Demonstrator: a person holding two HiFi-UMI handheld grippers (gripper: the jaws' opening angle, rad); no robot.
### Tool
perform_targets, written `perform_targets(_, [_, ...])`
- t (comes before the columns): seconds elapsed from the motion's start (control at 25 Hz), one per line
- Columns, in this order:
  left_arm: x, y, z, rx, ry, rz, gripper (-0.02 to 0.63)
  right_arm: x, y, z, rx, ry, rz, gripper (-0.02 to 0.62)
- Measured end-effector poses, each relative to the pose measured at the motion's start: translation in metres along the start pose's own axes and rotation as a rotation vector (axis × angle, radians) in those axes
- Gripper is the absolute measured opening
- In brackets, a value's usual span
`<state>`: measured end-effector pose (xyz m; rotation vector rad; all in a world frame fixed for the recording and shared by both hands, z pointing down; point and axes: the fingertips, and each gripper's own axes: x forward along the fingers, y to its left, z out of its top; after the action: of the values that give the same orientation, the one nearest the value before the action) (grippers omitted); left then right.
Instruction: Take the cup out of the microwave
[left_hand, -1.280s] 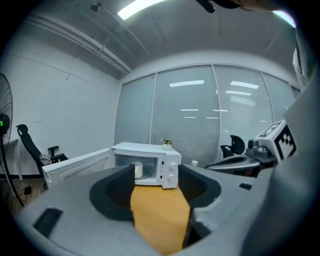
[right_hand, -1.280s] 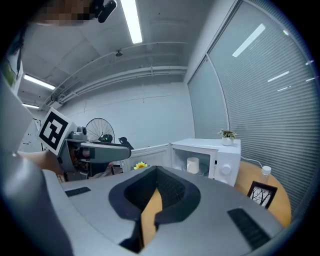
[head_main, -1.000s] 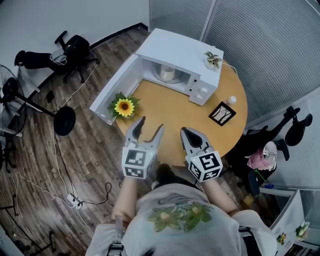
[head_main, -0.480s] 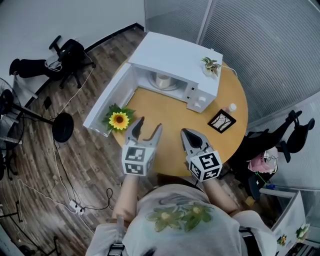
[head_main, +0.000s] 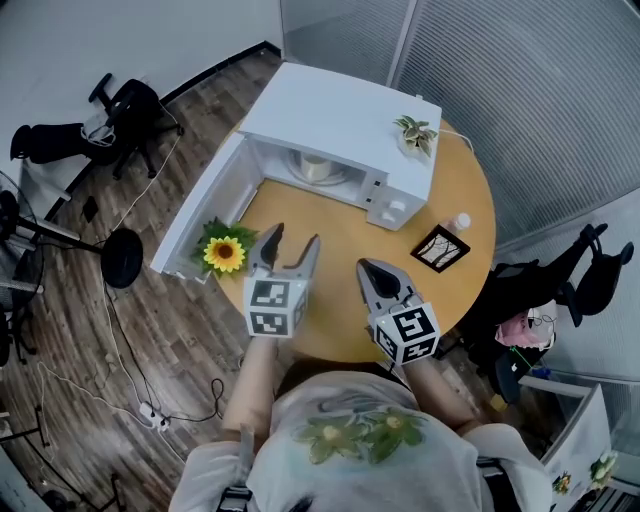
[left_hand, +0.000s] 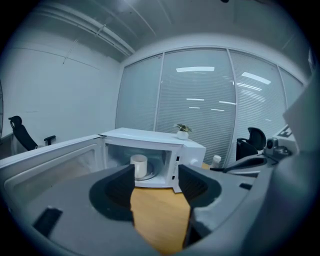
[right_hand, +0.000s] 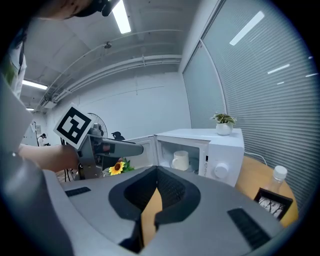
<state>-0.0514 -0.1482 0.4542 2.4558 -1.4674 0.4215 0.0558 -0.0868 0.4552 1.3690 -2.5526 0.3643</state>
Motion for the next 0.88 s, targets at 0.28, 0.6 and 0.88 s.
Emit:
perform_targets(0.28, [0.029,0.006,0.006,-0.043,0.021,0.009,0.255,0.002,-0.006,-0.009,0.028,0.002,0.01,0.017])
perform_targets(0.6, [0.068,0.024,0.01,-0.029,0.088,0.016,0.255,0.011,-0.016,-0.012,0.054,0.011,0.006,0.017])
perform_targets(0.88, [0.107,0.04,-0.006,-0.113,0.171,-0.02,0.255,0.028,-0.027,-0.014,0.092,0.029,-0.017,0.017])
